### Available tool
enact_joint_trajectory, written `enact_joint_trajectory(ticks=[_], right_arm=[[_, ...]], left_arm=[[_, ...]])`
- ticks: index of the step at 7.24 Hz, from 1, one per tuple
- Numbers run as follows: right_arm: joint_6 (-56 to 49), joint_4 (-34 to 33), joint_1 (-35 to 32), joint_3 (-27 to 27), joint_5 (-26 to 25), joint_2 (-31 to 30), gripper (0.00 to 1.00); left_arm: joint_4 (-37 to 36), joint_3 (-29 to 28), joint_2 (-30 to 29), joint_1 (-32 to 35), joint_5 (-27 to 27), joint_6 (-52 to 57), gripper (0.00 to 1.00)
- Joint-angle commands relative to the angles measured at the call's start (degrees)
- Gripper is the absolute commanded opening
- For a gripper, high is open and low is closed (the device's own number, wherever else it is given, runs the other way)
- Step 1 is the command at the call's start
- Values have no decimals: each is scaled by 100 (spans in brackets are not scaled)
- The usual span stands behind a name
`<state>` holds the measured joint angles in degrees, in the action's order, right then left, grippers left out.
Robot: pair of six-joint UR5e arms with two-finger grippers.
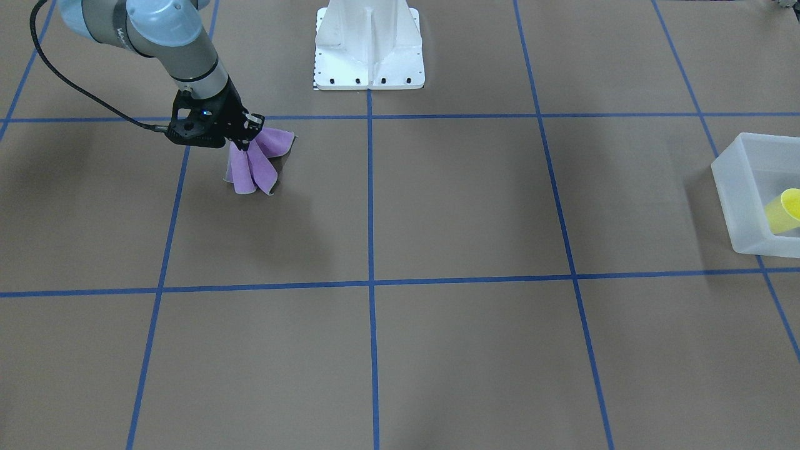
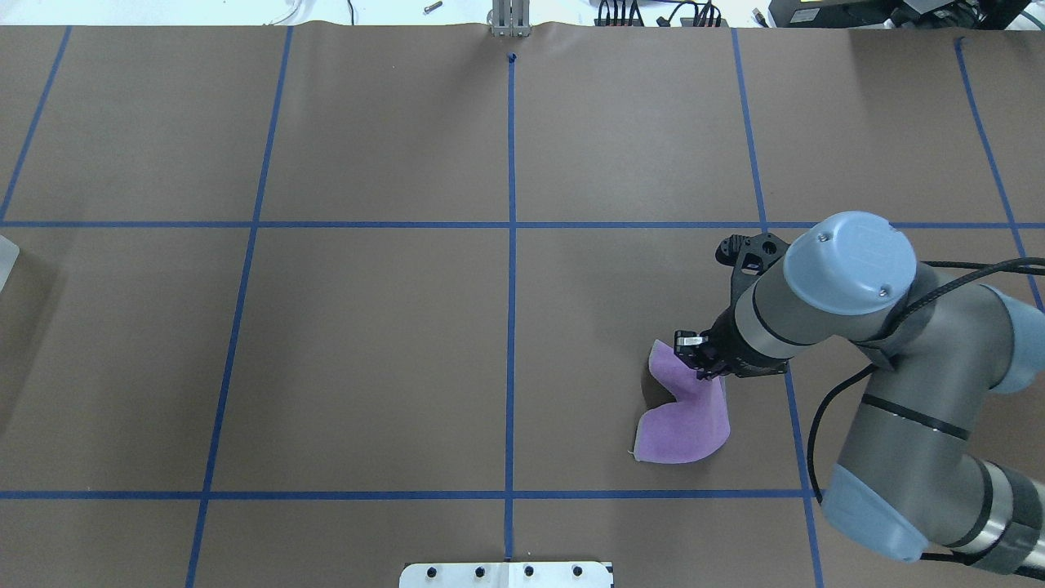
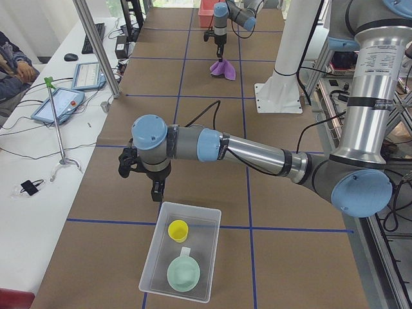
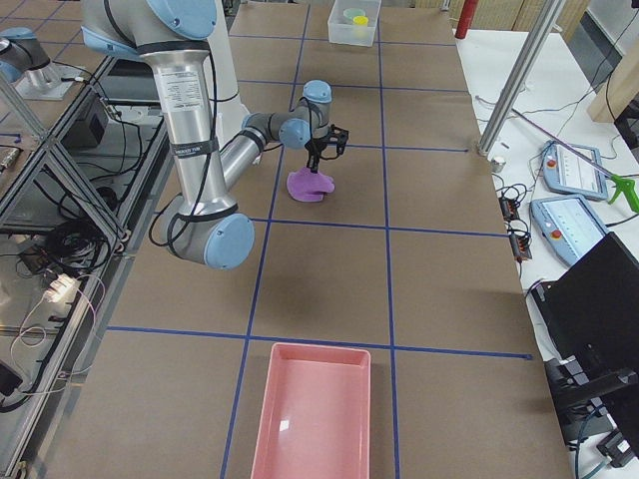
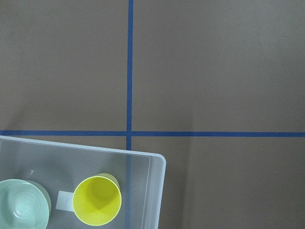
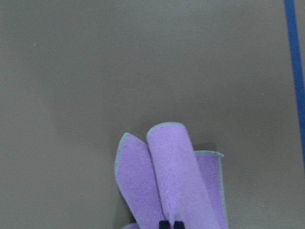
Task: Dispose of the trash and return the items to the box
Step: 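Lower the right gripper onto the purple cloth and pinch it, then lift the purple cloth with the right gripper and drop it into the pink bin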
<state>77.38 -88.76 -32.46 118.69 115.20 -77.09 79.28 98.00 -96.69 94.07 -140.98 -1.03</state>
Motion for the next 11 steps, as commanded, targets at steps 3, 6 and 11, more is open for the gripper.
enact_joint_trajectory(ticks=[3, 6, 11], right_arm=[[-2434, -62, -2854, 709, 1722, -1725, 0], [-7292, -1824, -5411, -340, 1708, -1759, 0], [-10348, -1558, -6967, -2734, 723, -1616, 0]], left_arm=[[0, -35, -8, -12, -8, -46, 98], [17, -184, -8, -29, -26, -37, 98], [18, -246, -26, -135, -52, -81, 98]])
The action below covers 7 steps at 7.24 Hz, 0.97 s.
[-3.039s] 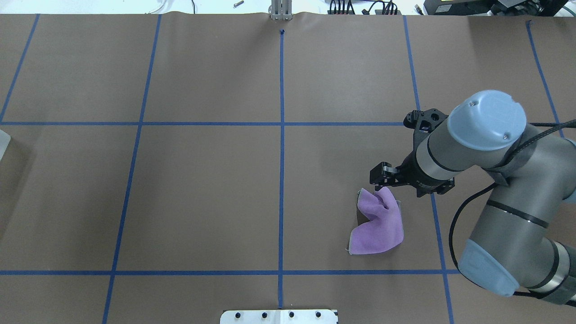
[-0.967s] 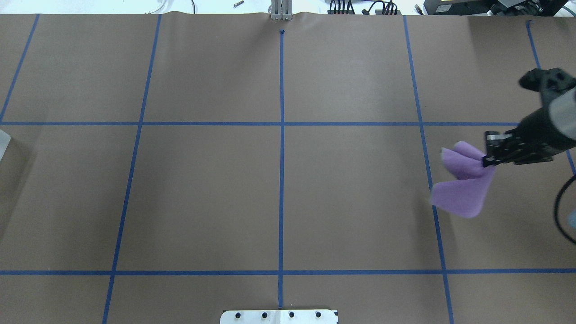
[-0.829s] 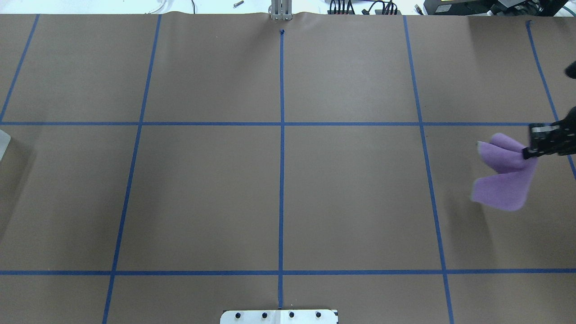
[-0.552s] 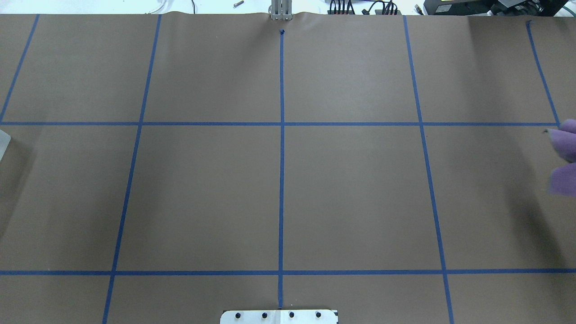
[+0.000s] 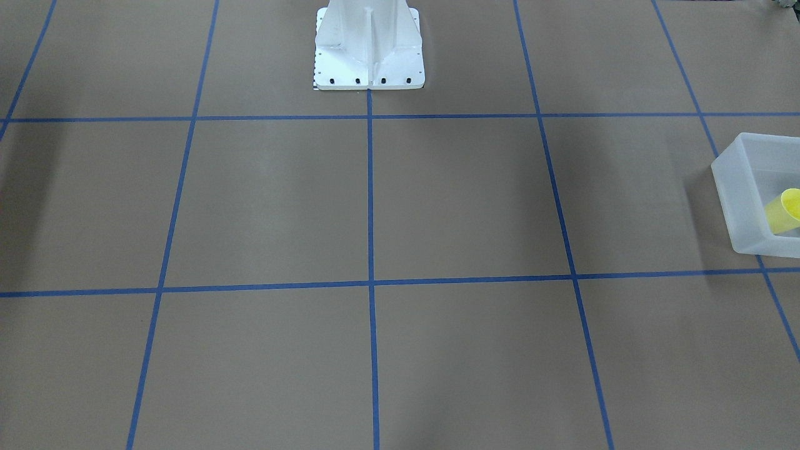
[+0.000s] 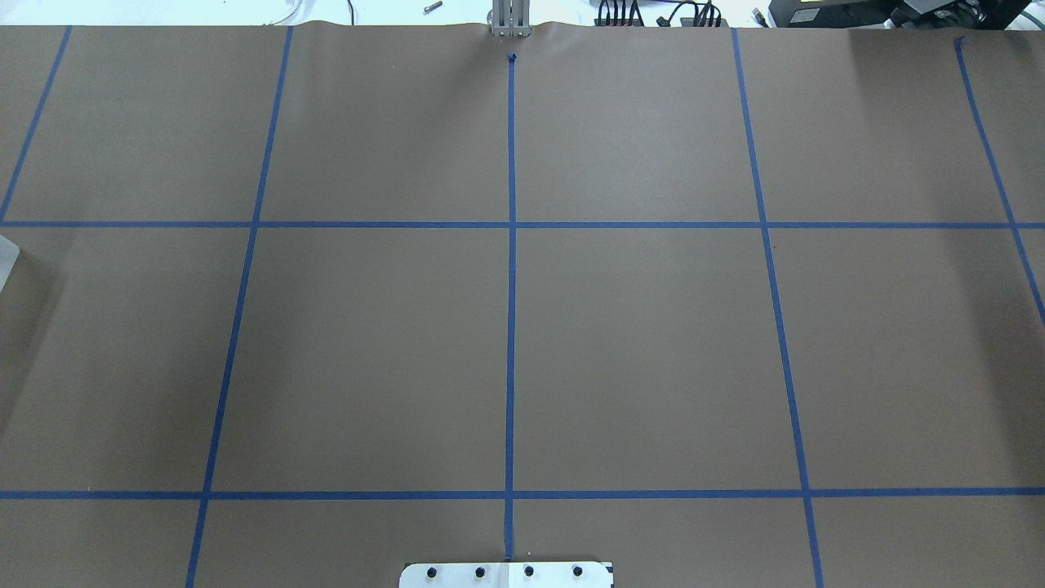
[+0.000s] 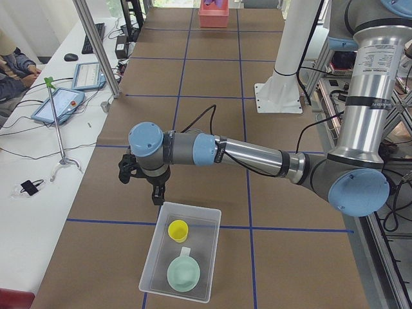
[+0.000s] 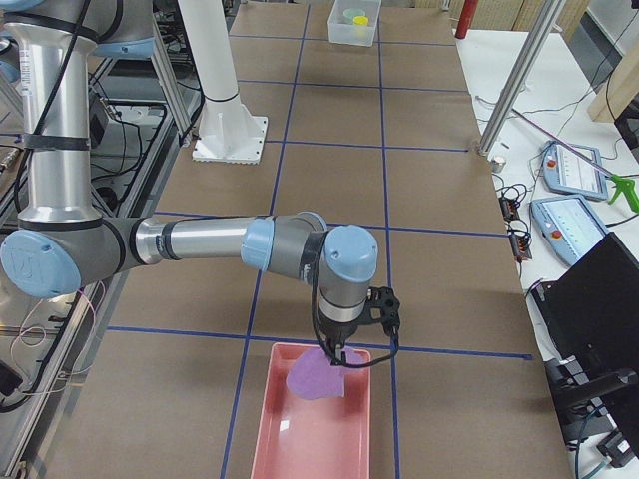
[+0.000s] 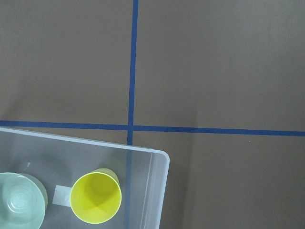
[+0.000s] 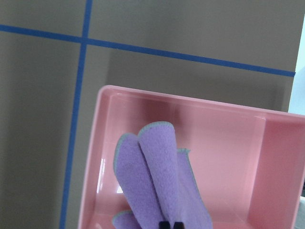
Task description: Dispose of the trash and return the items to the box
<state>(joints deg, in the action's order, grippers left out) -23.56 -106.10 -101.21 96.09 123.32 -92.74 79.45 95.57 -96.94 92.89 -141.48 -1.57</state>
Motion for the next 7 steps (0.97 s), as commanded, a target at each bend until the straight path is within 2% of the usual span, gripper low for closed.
enact_joint_trajectory(ticks=[1, 3, 4, 5, 6, 7], right_arm=[[-237, 630, -92, -999, -63, -68, 0], [-141, 1930, -84, -1888, -80, -25, 0], [-106, 2092, -84, -2040, -54, -24, 0], [-97, 2094, -75, -2050, -28, -24, 69], [-62, 2094, -75, -2059, -10, -24, 100], [-61, 2085, -75, -2059, 156, -33, 100]], left_arm=[[0, -3, -1, -17, -2, -36, 98], [0, 5, -9, -17, 7, -36, 98], [0, -3, -9, -17, 15, -36, 98], [-8, -3, -35, -17, 16, -45, 98], [-8, -3, -36, -17, 24, -45, 98], [0, -3, -36, -17, 33, -36, 98]])
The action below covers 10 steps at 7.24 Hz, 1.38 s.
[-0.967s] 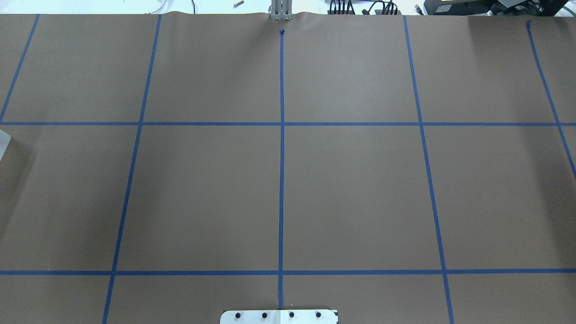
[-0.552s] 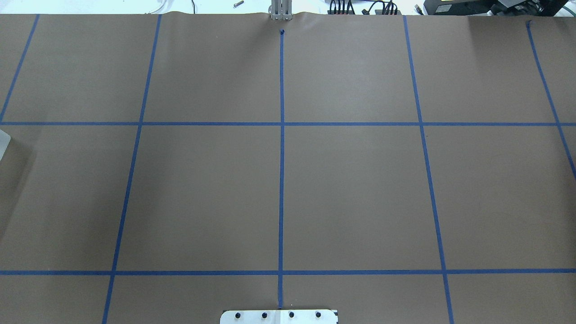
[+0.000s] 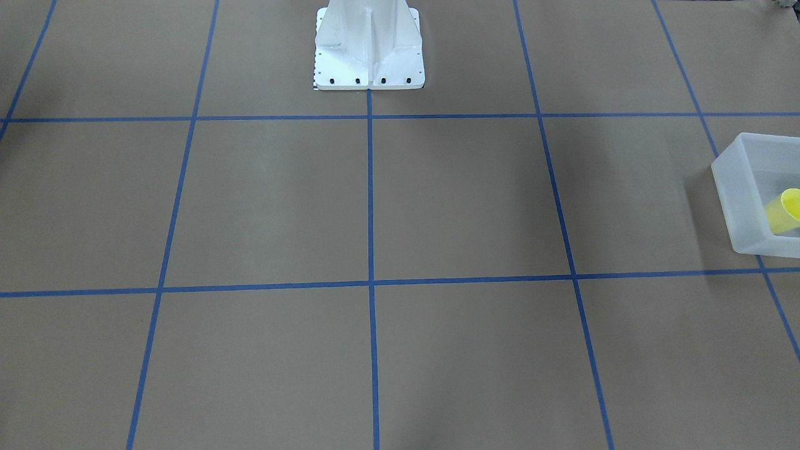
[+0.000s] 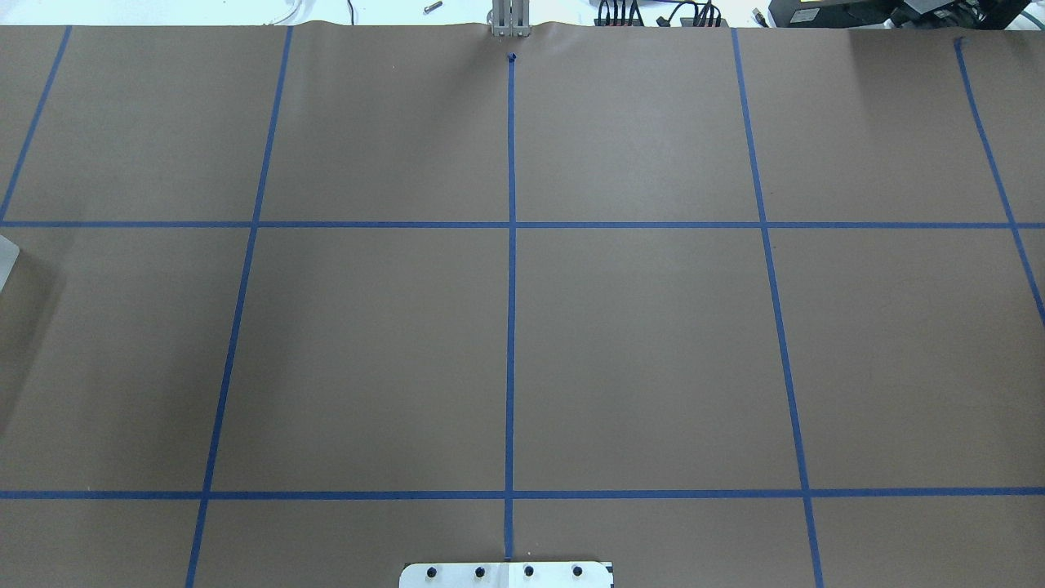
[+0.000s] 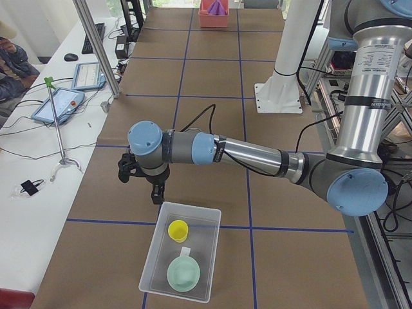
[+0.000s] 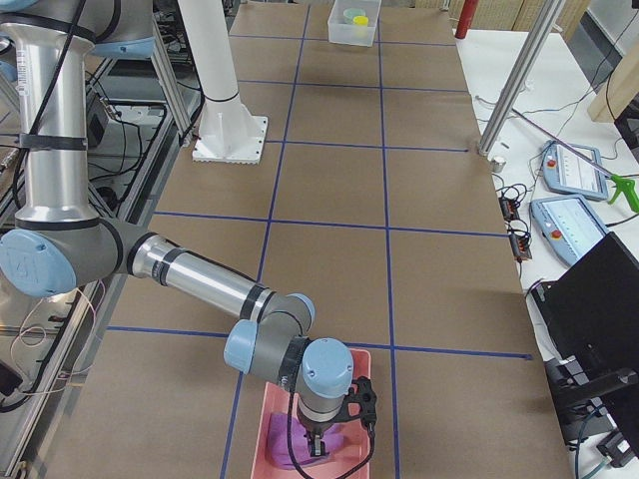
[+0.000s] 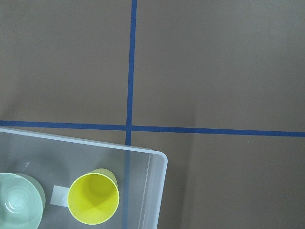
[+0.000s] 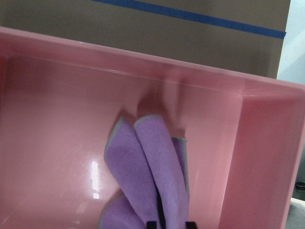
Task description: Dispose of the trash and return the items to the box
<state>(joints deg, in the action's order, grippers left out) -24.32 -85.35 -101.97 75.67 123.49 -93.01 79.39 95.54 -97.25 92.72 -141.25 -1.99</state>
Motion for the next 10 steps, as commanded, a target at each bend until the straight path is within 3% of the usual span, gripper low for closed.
enact_joint_trajectory(ticks=[1, 2, 4, 5, 6, 7, 8, 10], right_arm=[[6, 27, -7, 35, 253, -15, 100], [6, 28, -7, 158, 437, 63, 100], [111, -25, 10, 317, 1026, 73, 100], [616, 27, 19, 352, 1089, 90, 100], [691, 10, 19, 370, 1142, 229, 100], [918, 10, 158, 440, 1229, 327, 100], [1564, -25, 421, 858, 1265, 328, 100], [2507, -60, 895, 1563, 1256, 257, 100]], left_arm=[[-3, 17, -4, 0, 10, -3, 98], [-3, 122, 22, 0, 27, -3, 98], [41, 375, 101, 26, 552, 276, 98], [59, 369, 319, 26, 799, 1322, 98], [59, 378, 469, 44, 827, 1559, 98], [59, 526, 488, 0, 836, 822, 98], [67, 562, 479, -200, 819, 440, 98], [33, 545, 506, -333, 766, 410, 98]])
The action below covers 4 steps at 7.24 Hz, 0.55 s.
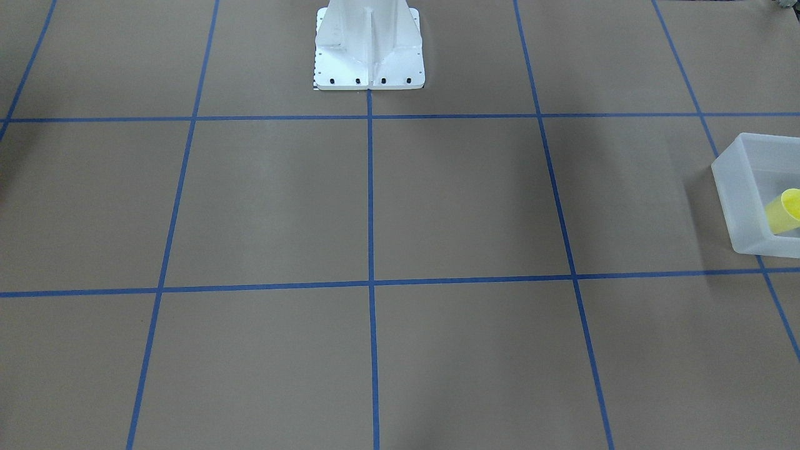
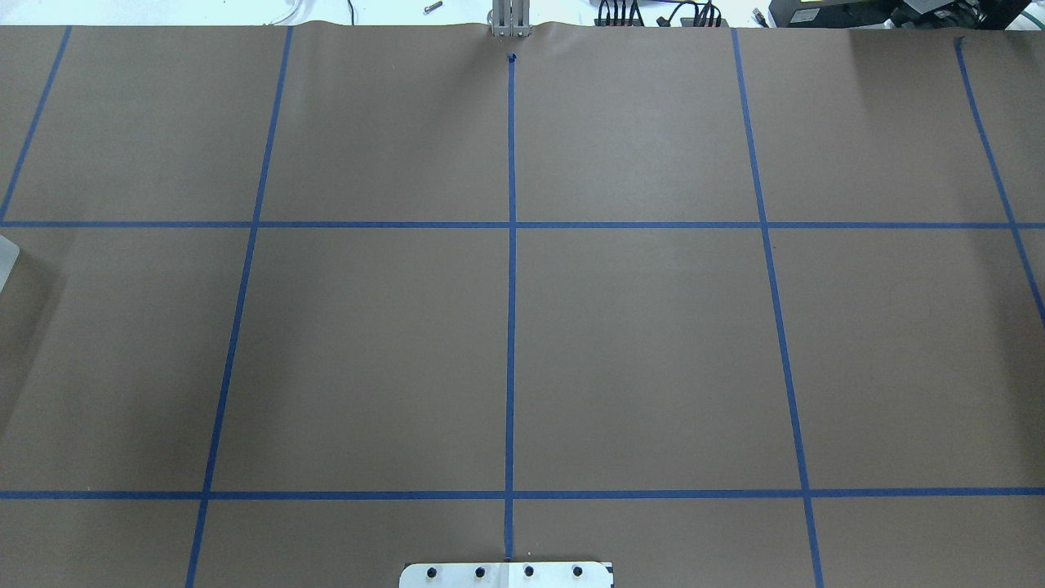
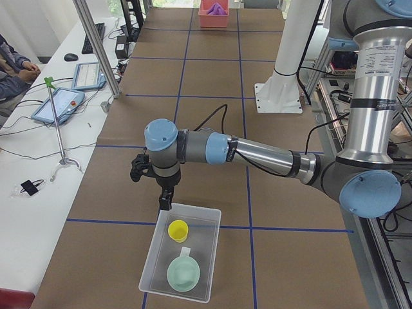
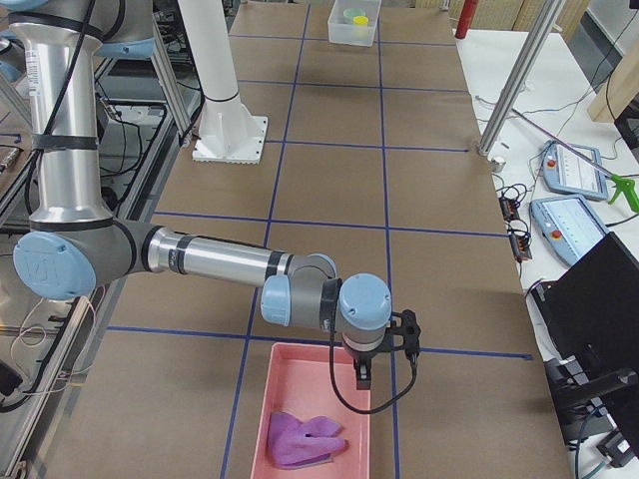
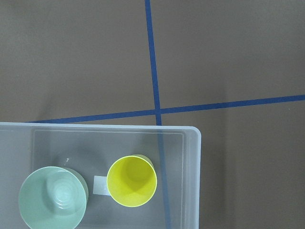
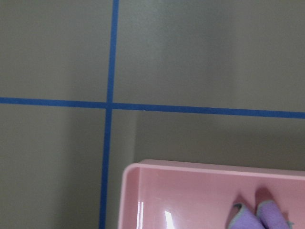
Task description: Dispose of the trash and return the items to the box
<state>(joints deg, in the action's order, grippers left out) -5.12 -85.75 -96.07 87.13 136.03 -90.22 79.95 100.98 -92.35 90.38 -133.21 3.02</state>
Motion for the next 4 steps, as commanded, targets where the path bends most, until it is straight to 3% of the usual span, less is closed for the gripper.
enact_joint_trajectory(ticks=[1, 4], right_arm=[[878, -55, 552, 680, -76, -48, 100], [645, -1240, 888, 1647, -410, -197, 100]], left_arm=[[38, 18, 7, -265, -47, -396, 98], [293, -60, 16, -337, -169, -461, 98]])
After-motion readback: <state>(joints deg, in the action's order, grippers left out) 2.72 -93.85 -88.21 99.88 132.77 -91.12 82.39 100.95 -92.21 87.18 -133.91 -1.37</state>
